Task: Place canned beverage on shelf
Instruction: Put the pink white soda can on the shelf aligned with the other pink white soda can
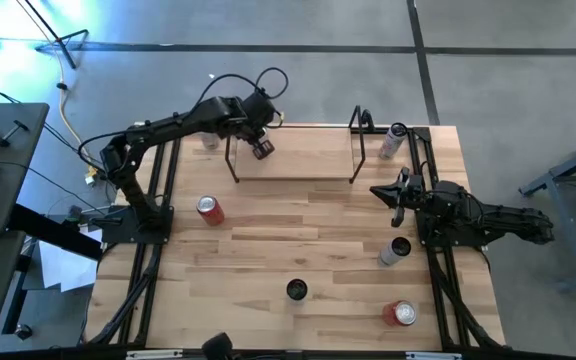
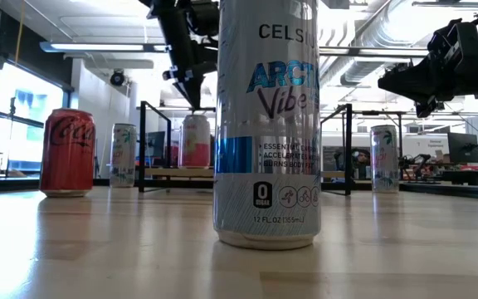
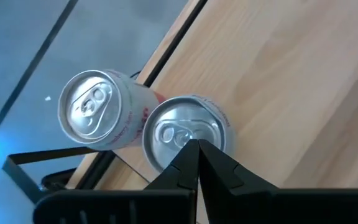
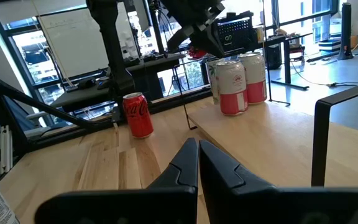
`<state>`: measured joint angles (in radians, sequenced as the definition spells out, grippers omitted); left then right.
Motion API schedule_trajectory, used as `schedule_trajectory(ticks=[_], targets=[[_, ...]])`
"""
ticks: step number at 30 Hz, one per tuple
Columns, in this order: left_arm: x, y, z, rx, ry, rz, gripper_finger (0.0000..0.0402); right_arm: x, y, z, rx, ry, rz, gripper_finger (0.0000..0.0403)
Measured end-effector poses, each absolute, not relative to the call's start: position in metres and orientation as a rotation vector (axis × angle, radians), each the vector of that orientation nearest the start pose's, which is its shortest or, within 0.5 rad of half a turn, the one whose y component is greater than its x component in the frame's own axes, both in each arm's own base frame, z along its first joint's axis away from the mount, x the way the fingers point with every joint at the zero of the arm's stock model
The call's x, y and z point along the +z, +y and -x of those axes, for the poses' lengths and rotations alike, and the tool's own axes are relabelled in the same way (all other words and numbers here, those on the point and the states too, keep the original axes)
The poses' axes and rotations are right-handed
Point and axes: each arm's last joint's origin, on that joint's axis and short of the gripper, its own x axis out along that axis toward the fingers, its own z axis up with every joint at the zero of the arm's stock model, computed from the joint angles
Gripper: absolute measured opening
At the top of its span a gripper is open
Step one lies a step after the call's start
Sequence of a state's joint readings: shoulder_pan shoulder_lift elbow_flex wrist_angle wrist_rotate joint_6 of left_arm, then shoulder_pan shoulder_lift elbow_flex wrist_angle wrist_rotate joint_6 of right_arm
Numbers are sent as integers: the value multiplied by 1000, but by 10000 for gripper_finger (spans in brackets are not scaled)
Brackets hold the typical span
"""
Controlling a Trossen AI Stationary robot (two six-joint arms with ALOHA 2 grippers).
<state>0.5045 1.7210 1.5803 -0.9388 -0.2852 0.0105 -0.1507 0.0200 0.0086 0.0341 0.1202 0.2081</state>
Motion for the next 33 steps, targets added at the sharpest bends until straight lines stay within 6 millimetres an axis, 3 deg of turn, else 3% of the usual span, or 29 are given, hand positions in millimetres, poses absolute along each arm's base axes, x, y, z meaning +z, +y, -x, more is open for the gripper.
schedule_trajectory(ticks=[8,15,21,33], targets=[[305,181,-324,654,999,68,0,168,-18,-97,-267,-51,-207,0],[290,183,-333,612,1038,68,0,168,-18,-97,-267,-51,-206,0],[278,191,-338,688,1070,31,0,168,-18,-97,-267,-51,-207,0],[278,201,-334,819,1053,33,0,168,-18,-97,-267,-51,-207,0]])
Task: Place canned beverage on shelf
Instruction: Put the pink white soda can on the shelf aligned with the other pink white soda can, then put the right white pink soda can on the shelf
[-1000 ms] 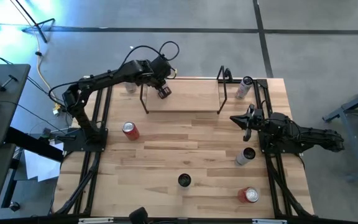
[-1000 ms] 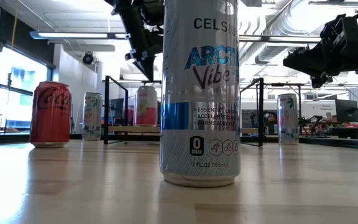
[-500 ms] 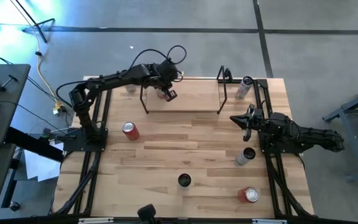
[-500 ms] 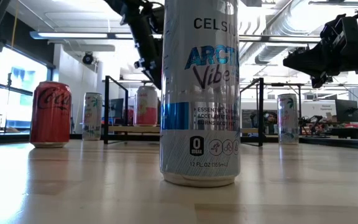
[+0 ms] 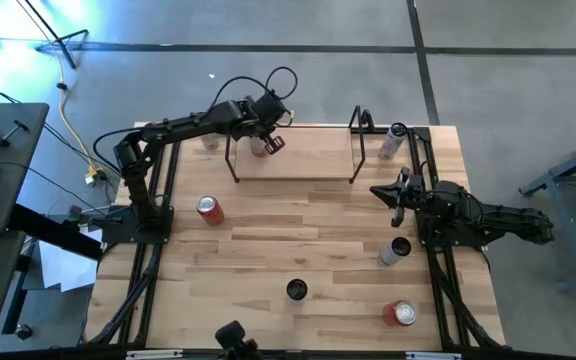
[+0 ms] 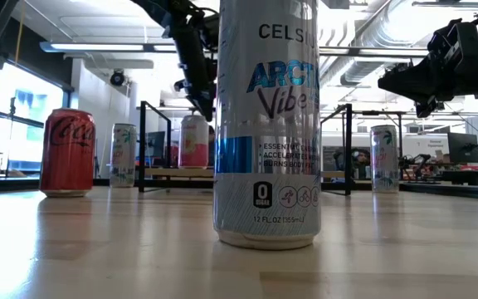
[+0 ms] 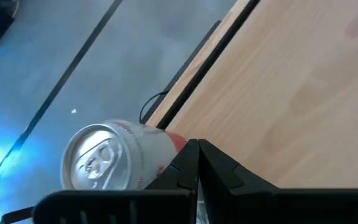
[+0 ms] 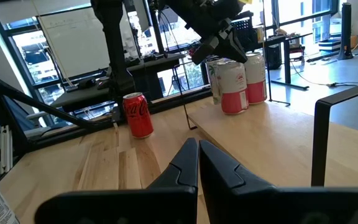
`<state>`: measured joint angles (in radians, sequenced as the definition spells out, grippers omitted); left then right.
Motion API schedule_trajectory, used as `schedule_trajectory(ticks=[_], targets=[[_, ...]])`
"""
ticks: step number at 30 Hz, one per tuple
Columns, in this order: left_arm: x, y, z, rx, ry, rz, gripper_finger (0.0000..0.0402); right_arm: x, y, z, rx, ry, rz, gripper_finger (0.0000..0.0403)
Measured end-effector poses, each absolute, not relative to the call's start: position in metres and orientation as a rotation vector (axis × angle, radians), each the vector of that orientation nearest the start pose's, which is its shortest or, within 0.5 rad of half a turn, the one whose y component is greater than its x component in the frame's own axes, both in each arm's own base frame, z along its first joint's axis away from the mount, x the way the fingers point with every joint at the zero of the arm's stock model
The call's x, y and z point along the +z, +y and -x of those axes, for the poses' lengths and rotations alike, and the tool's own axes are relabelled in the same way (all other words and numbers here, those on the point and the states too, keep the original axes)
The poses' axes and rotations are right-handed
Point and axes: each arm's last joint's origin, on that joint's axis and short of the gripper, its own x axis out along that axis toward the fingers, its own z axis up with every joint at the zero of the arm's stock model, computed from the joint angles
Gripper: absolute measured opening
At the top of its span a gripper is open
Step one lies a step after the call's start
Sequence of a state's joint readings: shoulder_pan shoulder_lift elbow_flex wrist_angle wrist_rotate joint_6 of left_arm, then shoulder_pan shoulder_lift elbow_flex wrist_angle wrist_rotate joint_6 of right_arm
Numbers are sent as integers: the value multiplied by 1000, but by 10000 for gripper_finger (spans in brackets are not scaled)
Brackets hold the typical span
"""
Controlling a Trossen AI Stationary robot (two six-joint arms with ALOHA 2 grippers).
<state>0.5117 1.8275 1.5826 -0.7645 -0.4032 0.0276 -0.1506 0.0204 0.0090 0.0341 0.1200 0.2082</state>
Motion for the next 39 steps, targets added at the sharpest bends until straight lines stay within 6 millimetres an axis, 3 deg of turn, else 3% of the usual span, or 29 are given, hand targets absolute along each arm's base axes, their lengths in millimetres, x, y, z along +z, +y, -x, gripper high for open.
schedule_trajectory(ticks=[19,25,28,33,39], targets=[[277,202,-328,899,1098,17,0,168,-18,-97,-268,-51,-206,0],[291,198,-323,910,1058,7,0,168,-18,-97,-267,-51,-207,0],[302,189,-321,910,1019,3,0,168,-18,-97,-267,-50,-206,0],[318,157,-330,866,930,-52,0,168,-18,-97,-268,-51,-207,0],[298,111,-327,714,715,-71,0,168,-18,-97,-268,-51,-206,0]])
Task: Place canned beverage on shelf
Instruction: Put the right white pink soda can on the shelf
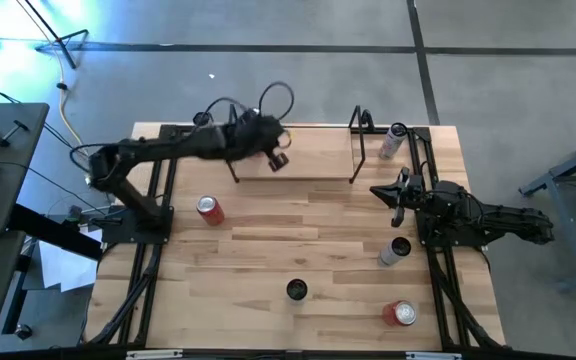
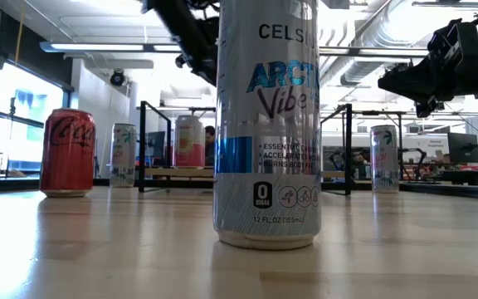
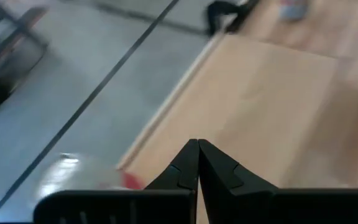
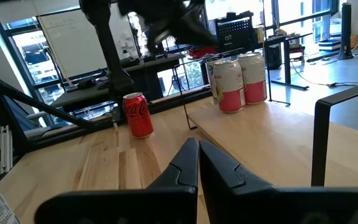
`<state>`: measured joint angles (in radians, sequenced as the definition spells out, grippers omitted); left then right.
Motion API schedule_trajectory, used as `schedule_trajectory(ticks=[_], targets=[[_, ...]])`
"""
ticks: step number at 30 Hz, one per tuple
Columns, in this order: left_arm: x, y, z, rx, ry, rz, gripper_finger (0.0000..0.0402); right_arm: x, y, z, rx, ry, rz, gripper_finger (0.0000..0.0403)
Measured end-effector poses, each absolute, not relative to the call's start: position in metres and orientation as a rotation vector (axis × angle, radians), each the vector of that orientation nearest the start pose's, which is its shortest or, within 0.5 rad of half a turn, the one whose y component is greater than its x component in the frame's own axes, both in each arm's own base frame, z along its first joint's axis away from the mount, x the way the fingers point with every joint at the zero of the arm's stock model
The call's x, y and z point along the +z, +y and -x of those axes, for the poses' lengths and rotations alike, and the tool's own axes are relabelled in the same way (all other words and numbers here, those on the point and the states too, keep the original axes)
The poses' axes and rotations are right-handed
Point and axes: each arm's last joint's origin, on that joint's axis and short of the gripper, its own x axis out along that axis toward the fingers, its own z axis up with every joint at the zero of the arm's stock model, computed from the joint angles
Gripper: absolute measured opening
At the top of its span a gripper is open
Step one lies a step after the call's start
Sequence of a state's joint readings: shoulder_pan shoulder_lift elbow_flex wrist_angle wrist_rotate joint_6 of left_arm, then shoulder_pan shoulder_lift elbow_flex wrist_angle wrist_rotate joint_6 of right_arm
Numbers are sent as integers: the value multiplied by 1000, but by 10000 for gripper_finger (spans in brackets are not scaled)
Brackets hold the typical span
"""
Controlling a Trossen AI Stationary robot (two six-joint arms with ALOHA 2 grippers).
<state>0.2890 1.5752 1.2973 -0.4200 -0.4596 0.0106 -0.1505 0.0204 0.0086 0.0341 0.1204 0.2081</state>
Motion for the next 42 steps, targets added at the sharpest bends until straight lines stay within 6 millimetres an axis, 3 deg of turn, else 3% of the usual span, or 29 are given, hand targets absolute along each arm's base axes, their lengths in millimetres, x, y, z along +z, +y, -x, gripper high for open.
schedule_trajectory(ticks=[9,19,30,35,38,42], targets=[[240,42,-269,547,382,-26,0,168,-18,-97,-268,-51,-206,0],[210,6,-218,438,140,9,0,168,-18,-97,-267,-51,-207,0],[212,0,-199,366,66,-76,0,178,-18,-96,-268,-147,-133,0],[219,10,-194,381,49,-109,0,208,-18,-89,-293,-250,-46,0],[219,18,-192,382,63,-115,0,226,-23,-82,-499,-213,-32,3],[219,28,-190,389,73,-120,0,233,-31,-81,-861,-24,35,41]])
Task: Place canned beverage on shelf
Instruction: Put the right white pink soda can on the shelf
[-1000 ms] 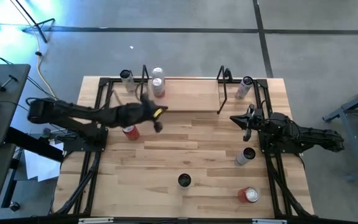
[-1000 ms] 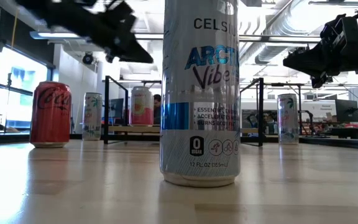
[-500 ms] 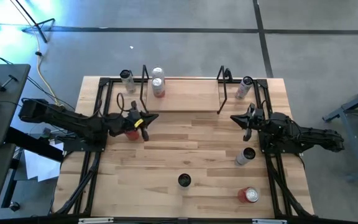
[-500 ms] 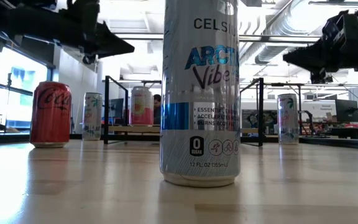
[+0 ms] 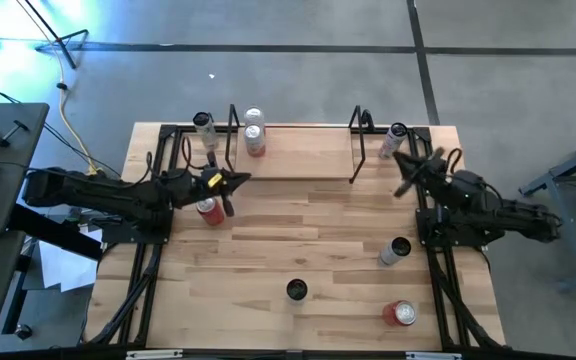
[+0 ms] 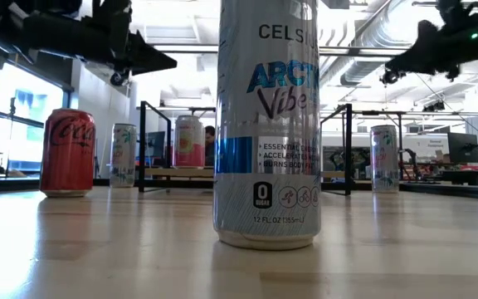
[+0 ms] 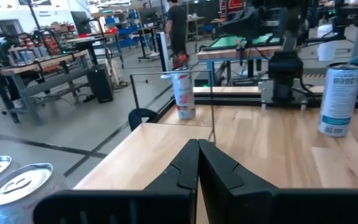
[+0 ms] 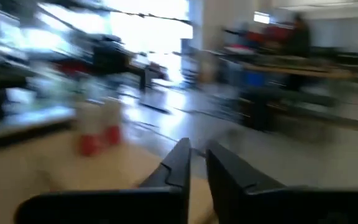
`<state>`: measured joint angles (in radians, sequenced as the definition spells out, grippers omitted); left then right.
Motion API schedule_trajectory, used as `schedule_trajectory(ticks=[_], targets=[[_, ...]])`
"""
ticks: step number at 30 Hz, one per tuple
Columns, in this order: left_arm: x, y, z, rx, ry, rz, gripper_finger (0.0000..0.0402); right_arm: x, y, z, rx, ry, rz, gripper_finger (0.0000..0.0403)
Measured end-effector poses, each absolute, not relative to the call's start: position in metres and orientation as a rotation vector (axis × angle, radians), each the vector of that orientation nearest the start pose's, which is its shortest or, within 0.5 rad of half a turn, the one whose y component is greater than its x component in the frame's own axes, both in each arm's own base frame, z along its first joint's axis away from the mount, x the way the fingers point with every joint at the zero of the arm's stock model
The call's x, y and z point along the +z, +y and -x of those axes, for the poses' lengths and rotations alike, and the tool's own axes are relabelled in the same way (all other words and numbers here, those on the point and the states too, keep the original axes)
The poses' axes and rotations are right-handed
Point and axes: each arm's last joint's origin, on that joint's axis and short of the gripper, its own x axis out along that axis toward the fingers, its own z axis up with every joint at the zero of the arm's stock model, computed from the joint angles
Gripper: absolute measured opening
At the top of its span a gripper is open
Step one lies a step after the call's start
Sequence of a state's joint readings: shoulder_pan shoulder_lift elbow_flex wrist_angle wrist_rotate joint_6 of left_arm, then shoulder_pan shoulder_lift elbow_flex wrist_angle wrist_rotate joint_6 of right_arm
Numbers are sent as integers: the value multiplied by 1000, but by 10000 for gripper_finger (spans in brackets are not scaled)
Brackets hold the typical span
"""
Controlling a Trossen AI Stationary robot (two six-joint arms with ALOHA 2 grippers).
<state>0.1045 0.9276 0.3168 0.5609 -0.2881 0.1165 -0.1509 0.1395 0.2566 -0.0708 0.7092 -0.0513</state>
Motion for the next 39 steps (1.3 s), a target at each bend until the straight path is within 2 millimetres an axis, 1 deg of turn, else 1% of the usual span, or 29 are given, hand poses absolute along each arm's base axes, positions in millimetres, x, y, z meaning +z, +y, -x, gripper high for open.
schedule_trajectory(ticks=[3,6,9,11,13,18,21,27,32,37,39], targets=[[219,34,-189,386,74,-122,0,235,-36,-88,-1006,52,41,99],[219,39,-189,380,73,-117,0,241,-41,-100,-1098,85,-7,170],[217,42,-188,378,86,-119,0,250,-51,-112,-1175,123,-44,238],[217,44,-188,381,93,-117,0,256,-60,-120,-1200,177,-75,272],[216,45,-188,385,103,-115,0,260,-71,-126,-1212,243,-143,293],[214,44,-188,370,117,-122,0,262,-106,-134,-1279,428,-308,302],[214,44,-188,364,116,-122,0,265,-128,-137,-1283,505,-393,303],[214,44,-188,363,119,-114,0,271,-165,-136,-1330,662,-518,303],[213,44,-188,363,126,-106,0,271,-182,-135,-1373,783,-571,303],[213,44,-188,363,129,-105,0,263,-197,-132,-1386,831,-620,303],[212,44,-188,362,134,-103,0,262,-200,-132,-1390,827,-620,303]])
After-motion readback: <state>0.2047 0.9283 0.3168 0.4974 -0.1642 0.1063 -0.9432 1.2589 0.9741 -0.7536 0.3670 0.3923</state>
